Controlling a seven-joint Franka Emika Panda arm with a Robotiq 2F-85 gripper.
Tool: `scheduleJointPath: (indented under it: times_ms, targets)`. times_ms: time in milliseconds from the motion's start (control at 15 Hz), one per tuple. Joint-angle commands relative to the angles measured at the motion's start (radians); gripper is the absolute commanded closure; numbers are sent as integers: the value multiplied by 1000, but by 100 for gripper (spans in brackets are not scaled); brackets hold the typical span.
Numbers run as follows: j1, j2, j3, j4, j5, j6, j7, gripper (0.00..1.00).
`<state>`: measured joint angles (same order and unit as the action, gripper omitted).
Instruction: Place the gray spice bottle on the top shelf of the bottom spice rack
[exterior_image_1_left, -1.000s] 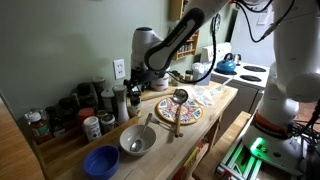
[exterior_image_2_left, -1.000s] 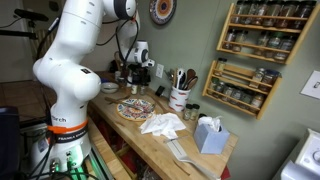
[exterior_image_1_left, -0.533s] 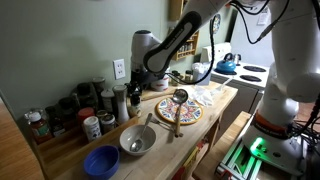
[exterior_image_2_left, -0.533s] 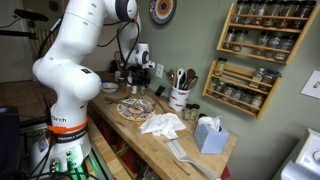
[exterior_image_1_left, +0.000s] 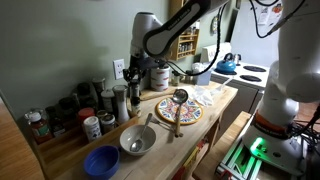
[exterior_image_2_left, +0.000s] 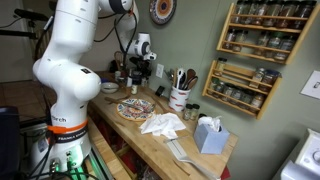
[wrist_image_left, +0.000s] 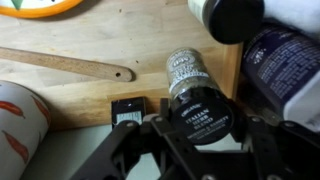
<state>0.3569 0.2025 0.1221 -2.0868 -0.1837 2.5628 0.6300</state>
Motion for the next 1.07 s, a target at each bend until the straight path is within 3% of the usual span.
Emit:
scheduleJointPath:
  times_ms: [0, 467, 667, 733, 1000]
  targets:
    - [-48, -199, 41, -77, 97, -111, -132, 70]
    - [-119, -450, 38, -146, 164, -327, -413, 70]
    - [-155, -515, 31, -187, 152, -314, -455, 70]
    - [-157, -450, 51, -126, 153, -326, -423, 45]
    - [-171, -492, 47, -158, 153, -326, -445, 45]
